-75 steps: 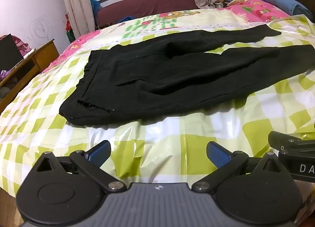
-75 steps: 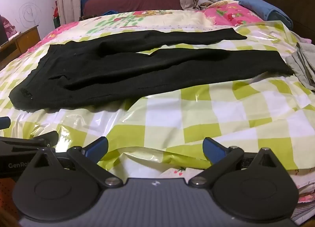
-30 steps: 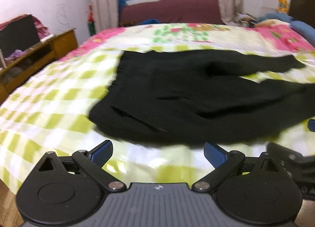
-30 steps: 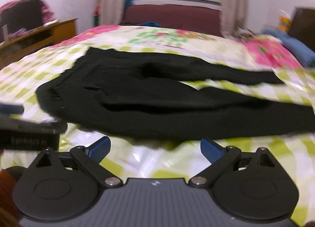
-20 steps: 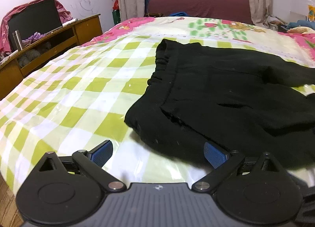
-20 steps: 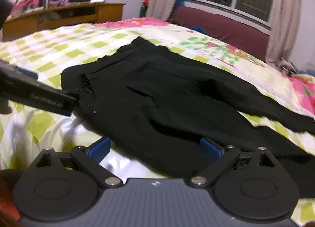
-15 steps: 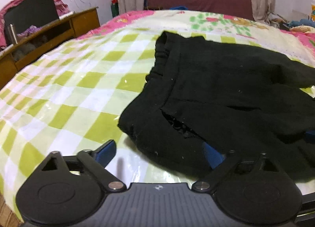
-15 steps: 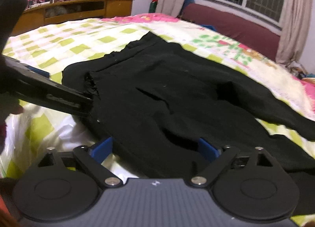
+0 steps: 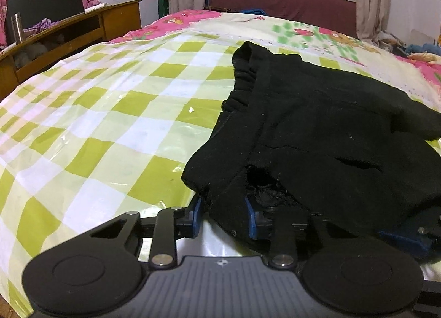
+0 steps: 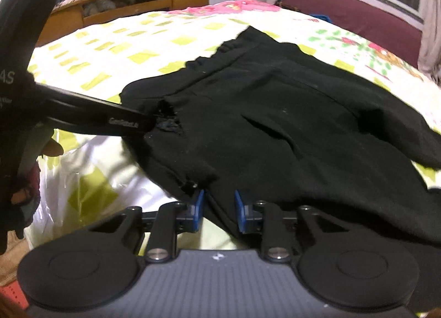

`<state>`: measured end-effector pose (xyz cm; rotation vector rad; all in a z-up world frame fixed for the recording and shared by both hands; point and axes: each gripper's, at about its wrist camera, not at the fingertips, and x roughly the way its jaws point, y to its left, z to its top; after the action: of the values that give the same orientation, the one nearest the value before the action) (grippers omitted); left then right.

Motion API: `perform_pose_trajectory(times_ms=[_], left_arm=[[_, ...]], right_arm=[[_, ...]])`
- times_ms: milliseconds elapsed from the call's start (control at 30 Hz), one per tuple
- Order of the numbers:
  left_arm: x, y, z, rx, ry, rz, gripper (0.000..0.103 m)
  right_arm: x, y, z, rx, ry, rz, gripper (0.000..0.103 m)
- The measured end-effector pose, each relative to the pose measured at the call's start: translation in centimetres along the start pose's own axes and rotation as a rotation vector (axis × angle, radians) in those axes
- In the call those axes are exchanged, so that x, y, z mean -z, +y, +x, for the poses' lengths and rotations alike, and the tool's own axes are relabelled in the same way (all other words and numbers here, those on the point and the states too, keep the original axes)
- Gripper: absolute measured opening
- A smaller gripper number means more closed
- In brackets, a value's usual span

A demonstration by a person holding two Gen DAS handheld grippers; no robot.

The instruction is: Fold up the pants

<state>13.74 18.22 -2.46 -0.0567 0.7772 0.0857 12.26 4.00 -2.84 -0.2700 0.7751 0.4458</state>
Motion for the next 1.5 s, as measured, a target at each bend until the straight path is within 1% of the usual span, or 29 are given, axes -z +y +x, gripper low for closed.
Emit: perform_pose_trajectory(times_ms=[67, 100, 133, 167, 200, 233, 267, 300, 333, 367, 433, 467, 567, 667, 700, 733, 800, 867, 900, 933, 967, 1000, 1033, 1133, 1200, 1333, 1433, 1467, 1500], left_arm=[[-0.1, -0.1, -0.3, 0.003, -0.013, 0.013, 0.047], [-0.1, -0.2, -0.2, -0.001, -0.017, 0.018, 0.049], [-0.3, -0.3, 0.0, -0.004, -0.012, 0.021, 0.05], [-0.4, -0.3, 0.3, -0.001, -0.006, 0.021, 0.051], [-0.4, -0.3, 0.5, -0.003, 0.001, 0.016, 0.053], [-0.4, -0.2, 0.8, -0.003, 0.004, 0.01, 0.053], [-0.4, -0.1, 1.0, -0.001, 0.005, 0.005, 0.053], [-0.4, 0.1, 1.2, 0.002, 0.005, 0.001, 0.05], [-0.4, 0.4, 1.2, 0.009, 0.004, -0.008, 0.049], [-0.4, 0.8, 1.0, 0.018, 0.002, -0.018, 0.047], [-0.3, 1.6, 0.5, 0.03, -0.01, -0.033, 0.045], [-0.3, 1.9, 0.2, 0.023, -0.016, -0.032, 0.044], [0.0, 3.0, -0.9, -0.029, -0.034, -0.009, 0.043], [0.3, 4.7, -1.3, -0.09, -0.021, 0.0, 0.043], [0.4, 5.2, -1.2, -0.114, -0.012, 0.004, 0.043], [0.4, 5.6, -1.3, -0.134, -0.004, 0.003, 0.043], [0.5, 6.0, -1.5, -0.161, 0.003, 0.008, 0.043], [0.4, 5.8, -2.2, -0.172, -0.009, 0.019, 0.044], [0.4, 5.5, -2.7, -0.177, -0.019, 0.029, 0.044], [0.4, 5.2, -3.0, -0.185, -0.03, 0.042, 0.044], [0.4, 4.8, -3.4, -0.194, -0.042, 0.056, 0.044], [0.3, 4.4, -3.8, -0.198, -0.053, 0.069, 0.044], [0.3, 3.9, -4.3, -0.2, -0.065, 0.082, 0.044], [0.3, 2.1, -5.9, -0.175, -0.102, 0.126, 0.044], [0.4, -0.1, -6.8, -0.126, -0.12, 0.168, 0.044], [0.8, -6.3, -7.5, 0.007, -0.138, 0.274, 0.044], [1.4, -12.7, -7.0, 0.135, -0.129, 0.384, 0.044], [1.6, -14.8, -6.9, 0.173, -0.124, 0.416, 0.044], [1.8, -17.0, -6.7, 0.219, -0.118, 0.449, 0.044]], right_arm=[[0.0, 0.4, -0.4, 0.009, -0.019, -0.025, 0.029], [-0.1, 0.8, -0.5, 0.015, -0.032, -0.048, 0.037], [-0.2, 1.2, -0.5, 0.03, -0.046, -0.079, 0.048], [-0.2, 1.6, -0.4, 0.043, -0.059, -0.109, 0.054], [-0.3, 1.9, -0.1, 0.047, -0.066, -0.133, 0.068], [-0.4, 2.3, 0.2, 0.045, -0.069, -0.152, 0.073], [-0.4, 2.7, 0.7, 0.047, -0.068, -0.167, 0.072], [-0.5, 2.9, 1.2, 0.044, -0.054, -0.171, 0.069], [-0.7, 2.9, 1.8, 0.022, -0.034, -0.149, 0.055], [-1.0, 2.9, 1.9, 0.004, -0.02, -0.12, 0.048], [-1.5, 3.4, 2.0, -0.007, -0.007, -0.093, 0.03], [-1.8, 3.8, 2.0, -0.017, -0.001, -0.077, 0.028], [-2.1, 5.2, 1.7, -0.075, -0.002, -0.065, 0.026], [-2.3, 7.1, 1.7, -0.141, -0.006, -0.078, 0.026], [-2.4, 7.8, 1.9, -0.161, -0.001, -0.103, 0.03], [-2.6, 8.3, 2.0, -0.186, -0.001, -0.12, 0.036], [-2.7, 8.9, 1.9, -0.224, -0.002, -0.13, 0.045], [-2.7, 8.1, 0.8, -0.237, -0.018, -0.101, 0.045], [-2.4, 7.1, -0.1, -0.246, -0.028, -0.065, 0.043], [-2.2, 5.5, -1.0, -0.243, -0.032, -0.017, 0.044], [-1.8, 3.5, -1.9, -0.235, -0.036, 0.04, 0.046], [-1.2, 1.3, -2.9, -0.228, -0.042, 0.104, 0.051], [-0.5, -0.9, -4.0, -0.194, -0.047, 0.162, 0.052], [3.4, -8.8, -8.0, -0.034, -0.047, 0.373, 0.053], [6.9, -14.5, -10.9, 0.077, -0.037, 0.53, 0.053], [15.2, -24.9, -16.9, 0.363, -0.022, 0.799, 0.054], [20.8, -30.7, -20.4, 0.475, -0.068, 1.016, 0.057], [22.3, -32.5, -21.3, 0.505, -0.085, 1.085, 0.057], [23.7, -33.6, -22.0, 0.515, -0.108, 1.136, 0.058]])
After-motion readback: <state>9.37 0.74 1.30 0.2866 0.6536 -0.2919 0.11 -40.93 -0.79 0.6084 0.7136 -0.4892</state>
